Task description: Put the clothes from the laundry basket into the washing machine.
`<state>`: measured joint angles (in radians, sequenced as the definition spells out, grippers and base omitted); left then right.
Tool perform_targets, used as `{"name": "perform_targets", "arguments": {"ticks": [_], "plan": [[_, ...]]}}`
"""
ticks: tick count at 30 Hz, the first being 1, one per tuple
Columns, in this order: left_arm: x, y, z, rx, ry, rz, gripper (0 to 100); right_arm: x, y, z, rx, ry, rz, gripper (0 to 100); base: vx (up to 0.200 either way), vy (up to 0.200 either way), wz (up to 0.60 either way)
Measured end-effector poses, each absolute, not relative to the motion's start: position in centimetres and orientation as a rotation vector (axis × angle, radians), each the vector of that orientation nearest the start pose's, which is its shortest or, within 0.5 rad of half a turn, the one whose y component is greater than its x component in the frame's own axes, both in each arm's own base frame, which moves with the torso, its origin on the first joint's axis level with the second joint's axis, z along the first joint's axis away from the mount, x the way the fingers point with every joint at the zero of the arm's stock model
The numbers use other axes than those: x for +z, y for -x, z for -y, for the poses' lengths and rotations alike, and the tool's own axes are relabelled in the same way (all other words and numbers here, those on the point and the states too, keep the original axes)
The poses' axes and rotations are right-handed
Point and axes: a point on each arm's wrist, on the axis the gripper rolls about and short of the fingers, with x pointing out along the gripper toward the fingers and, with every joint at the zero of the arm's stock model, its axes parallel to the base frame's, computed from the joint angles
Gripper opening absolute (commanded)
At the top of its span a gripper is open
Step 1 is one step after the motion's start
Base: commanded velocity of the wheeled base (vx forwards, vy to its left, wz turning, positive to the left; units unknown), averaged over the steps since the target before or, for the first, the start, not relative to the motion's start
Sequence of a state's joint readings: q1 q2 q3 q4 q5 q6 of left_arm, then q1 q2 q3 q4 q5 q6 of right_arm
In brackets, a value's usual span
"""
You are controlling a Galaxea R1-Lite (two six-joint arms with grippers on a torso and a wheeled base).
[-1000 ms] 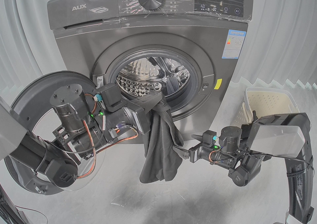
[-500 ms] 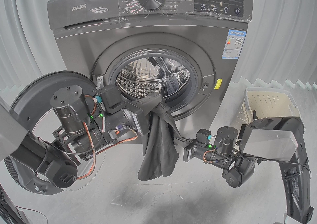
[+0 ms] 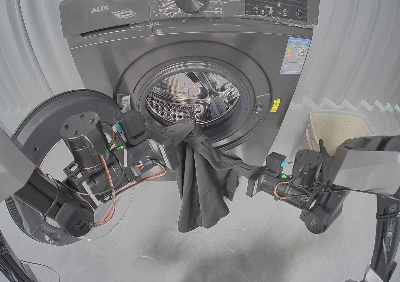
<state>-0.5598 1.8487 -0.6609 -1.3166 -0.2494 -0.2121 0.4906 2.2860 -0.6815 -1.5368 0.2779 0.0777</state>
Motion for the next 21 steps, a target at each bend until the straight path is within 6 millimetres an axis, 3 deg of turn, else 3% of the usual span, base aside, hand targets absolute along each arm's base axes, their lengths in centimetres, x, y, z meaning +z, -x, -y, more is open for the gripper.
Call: {"name": "perform_targets", "arguments": {"ticks": [14, 21], "plan": [[15.7, -25.0, 14.1, -0.679, 0.122, 0.052, 0, 13.4, -26.4, -14.4, 0.655, -0.098, 0.082, 0, 0.000, 0.000, 0.00], [16.3, -24.7, 12.6, -0.634, 0.125, 0.103, 0, 16.0, -24.5, -13.4, 0.638, -0.126, 0.162, 0, 0.000, 0.000, 0.00]]}}
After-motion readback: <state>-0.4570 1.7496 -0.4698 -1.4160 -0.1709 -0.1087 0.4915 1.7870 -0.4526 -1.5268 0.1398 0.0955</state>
